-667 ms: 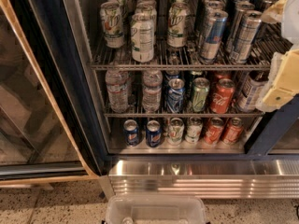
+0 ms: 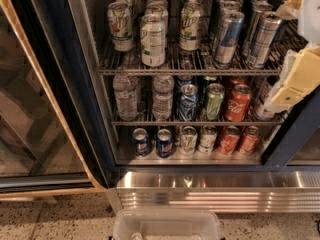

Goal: Pick redbull can from top shelf of fridge

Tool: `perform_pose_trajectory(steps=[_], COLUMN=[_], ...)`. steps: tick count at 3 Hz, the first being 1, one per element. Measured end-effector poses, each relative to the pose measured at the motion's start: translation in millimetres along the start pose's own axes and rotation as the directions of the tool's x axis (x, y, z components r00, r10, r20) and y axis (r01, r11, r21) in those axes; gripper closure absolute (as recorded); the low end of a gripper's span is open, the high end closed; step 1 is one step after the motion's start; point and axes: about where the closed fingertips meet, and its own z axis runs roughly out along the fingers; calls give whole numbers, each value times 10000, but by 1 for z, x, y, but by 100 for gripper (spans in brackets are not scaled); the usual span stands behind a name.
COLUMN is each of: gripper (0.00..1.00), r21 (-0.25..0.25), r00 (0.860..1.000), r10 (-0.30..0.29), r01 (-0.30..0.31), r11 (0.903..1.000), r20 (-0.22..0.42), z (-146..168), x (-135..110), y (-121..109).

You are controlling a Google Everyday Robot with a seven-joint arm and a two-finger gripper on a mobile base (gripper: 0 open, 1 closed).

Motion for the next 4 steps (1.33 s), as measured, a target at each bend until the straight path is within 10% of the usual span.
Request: perform_pose_trajectory(steps=[2,4], gripper=[0,0], r21=[115,512], r00=[9993,9667], r10=[147,1920], r01=[-151,-2031], r11=[9998,9778], r20=[332,1690], z=[5,47], x=[-4,-11], y=[-2,-21])
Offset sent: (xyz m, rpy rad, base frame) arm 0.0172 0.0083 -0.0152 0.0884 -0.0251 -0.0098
